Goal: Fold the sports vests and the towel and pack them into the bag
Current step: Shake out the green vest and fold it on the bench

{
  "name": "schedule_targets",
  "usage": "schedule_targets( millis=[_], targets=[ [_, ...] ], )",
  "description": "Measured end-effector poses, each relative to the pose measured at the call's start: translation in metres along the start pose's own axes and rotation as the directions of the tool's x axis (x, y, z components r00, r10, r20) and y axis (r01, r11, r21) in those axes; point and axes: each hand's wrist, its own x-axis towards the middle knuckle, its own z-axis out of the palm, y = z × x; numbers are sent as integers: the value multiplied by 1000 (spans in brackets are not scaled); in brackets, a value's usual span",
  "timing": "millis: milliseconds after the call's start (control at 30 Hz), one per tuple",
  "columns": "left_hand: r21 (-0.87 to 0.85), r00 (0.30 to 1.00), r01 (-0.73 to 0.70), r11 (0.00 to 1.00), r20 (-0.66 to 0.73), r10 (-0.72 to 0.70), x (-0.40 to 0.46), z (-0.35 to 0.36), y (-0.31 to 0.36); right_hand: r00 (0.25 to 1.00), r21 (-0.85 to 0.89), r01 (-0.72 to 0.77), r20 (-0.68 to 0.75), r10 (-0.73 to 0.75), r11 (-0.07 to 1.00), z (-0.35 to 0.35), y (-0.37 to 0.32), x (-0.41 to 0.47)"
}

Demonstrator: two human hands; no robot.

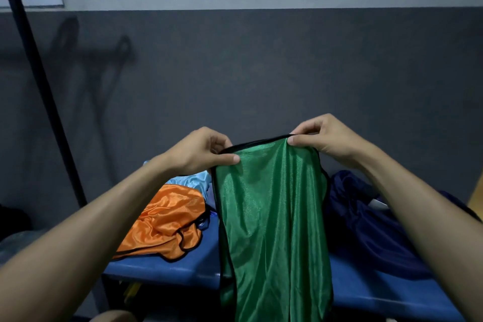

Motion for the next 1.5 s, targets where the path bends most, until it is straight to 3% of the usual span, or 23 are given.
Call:
schedule_targets(
  millis=[100,200,267,333,433,600,733,900,1133,1200,1300,1367,1500],
  targets=[
    [58,1000,24,998,3,-24,1,-8,-2,1000,-30,24,12,-24,999,-1,0,-2],
    [-117,996,77,990,59,-71,6,-20,0,997,-42,43,65,-40,998,-1,5,-7],
    [-211,998,70,975,11,-70,10,-32,2,992,-24,40,122,-37,999,4,12,-13],
    [-70,991,32,997,-130,-40,16,-46,2,982,-5,45,184,-43,999,12,23,-20],
    [376,929,26,926,-350,116,21,-56,-1,968,-2,61,243,-59,998,22,39,-32],
    [401,853,21,916,-485,193,18,-48,-6,966,-63,27,260,-10,998,31,60,-46],
    [420,879,-14,907,-427,211,14,-41,-6,982,-476,120,188,-33,871,37,71,-47],
    [349,896,-35,937,-404,184,11,-45,-11,995,-538,99,58,-80,837,39,80,-46],
    [-66,907,-71,995,-420,37,8,-47,-13,995,-498,-12,-88,-37,867,46,105,-43],
    [-67,922,-77,995,-384,46,6,-48,-12,987,-421,-63,-159,-6,905,43,112,-41],
    [44,946,-47,998,-320,58,1,-51,-17,980,-55,-127,-158,117,990,30,110,-38],
    [91,949,-3,996,-313,31,-4,-57,-27,976,143,-134,-154,156,981,16,104,-39],
    [18,963,59,998,-266,-52,-14,-65,-47,966,416,-164,-115,231,894,-14,94,-44]
  ],
)
